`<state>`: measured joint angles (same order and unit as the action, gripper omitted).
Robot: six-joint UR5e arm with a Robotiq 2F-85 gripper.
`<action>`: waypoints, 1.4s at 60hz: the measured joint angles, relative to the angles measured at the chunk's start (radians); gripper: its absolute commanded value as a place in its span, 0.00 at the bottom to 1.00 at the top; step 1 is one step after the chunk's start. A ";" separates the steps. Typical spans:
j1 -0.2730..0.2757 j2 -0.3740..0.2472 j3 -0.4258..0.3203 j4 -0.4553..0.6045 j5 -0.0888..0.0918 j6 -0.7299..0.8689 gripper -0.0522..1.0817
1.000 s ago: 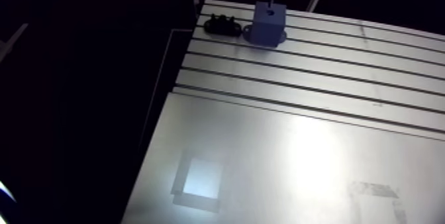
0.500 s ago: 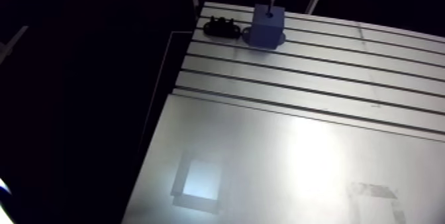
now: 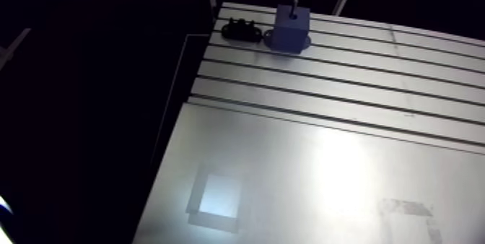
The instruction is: Pick up the M10 bolt and insert it into the hex recess until seated.
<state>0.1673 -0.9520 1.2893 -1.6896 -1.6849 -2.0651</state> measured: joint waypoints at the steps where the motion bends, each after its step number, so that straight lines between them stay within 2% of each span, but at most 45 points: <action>1: 0.000 0.000 0.000 0.000 0.000 0.000 0.83; 84: -0.001 0.004 0.012 -0.008 0.001 -0.001 0.83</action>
<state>0.1659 -0.9478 1.3011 -1.6974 -1.6836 -2.0656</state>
